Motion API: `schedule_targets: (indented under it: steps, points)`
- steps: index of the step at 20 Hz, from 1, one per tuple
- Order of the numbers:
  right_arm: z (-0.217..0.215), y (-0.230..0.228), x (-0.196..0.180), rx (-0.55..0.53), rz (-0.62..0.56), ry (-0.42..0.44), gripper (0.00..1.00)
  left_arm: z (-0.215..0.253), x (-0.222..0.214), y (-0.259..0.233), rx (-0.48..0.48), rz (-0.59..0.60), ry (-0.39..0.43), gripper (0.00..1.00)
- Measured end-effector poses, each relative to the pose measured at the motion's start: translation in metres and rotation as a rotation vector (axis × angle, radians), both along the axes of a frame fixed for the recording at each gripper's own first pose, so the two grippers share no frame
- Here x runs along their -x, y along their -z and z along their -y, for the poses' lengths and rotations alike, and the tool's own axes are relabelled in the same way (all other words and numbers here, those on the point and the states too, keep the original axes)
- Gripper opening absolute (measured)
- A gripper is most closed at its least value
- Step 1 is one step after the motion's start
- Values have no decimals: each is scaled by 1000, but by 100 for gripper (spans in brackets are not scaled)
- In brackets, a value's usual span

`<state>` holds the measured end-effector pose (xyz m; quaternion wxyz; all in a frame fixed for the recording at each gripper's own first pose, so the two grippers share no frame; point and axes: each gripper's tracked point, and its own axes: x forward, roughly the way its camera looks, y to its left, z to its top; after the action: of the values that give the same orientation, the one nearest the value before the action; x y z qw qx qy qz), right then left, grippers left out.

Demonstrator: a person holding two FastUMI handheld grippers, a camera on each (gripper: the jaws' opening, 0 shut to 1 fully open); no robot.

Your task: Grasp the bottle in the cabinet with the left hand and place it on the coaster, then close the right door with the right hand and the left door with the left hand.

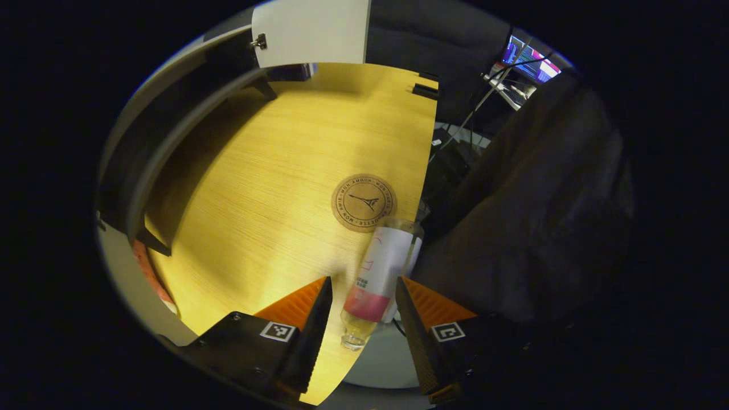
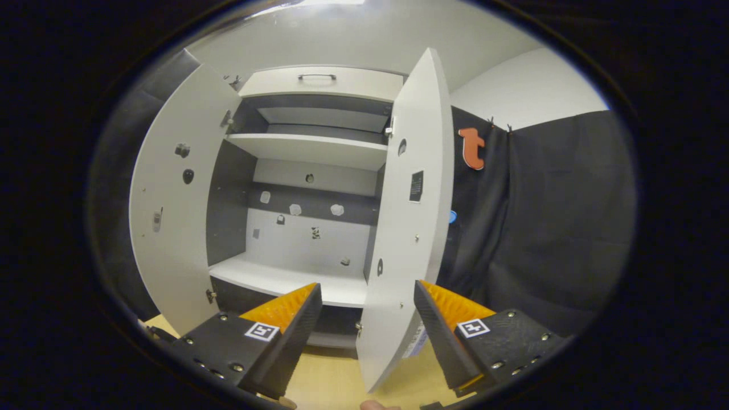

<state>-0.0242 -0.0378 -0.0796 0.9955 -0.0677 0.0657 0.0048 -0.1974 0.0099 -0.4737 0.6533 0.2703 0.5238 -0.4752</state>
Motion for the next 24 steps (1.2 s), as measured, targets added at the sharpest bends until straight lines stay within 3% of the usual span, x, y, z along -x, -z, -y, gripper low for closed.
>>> schedule_targets:
  steps: [4, 8, 11, 12, 13, 14, 15, 19, 20, 24]
  points:
    - [18, 0, 5, -7, -7, 44, 98, -1, 14, 18, -61, -104, 85, 76]
    - [30, -4, 10, 9, 4, 67, 94, -1, 11, 39, -132, -90, 156, 76]
    - [37, -4, 13, 16, 3, 79, 98, -2, 13, 43, -148, -116, 146, 77]
    - [39, -3, 13, 14, 2, 83, 98, -7, 12, 43, -150, -129, 134, 82]
    - [40, -4, 13, 11, 2, 86, 98, -8, 10, 45, -153, -140, 124, 76]
    - [42, -3, 14, 9, 0, 89, 98, -9, 9, 47, -157, -148, 112, 82]
    - [42, -2, 14, 9, -1, 91, 98, -10, 6, 49, -166, -148, 101, 78]
    - [49, -5, 17, 26, 5, 100, 98, -11, 9, 63, -206, -155, 69, 80]
    - [51, -5, 18, 30, 8, 104, 94, -10, 10, 66, -211, -154, 65, 80]
    - [62, -7, 23, 17, 20, 124, 94, -7, 9, 67, -264, -134, 61, 76]
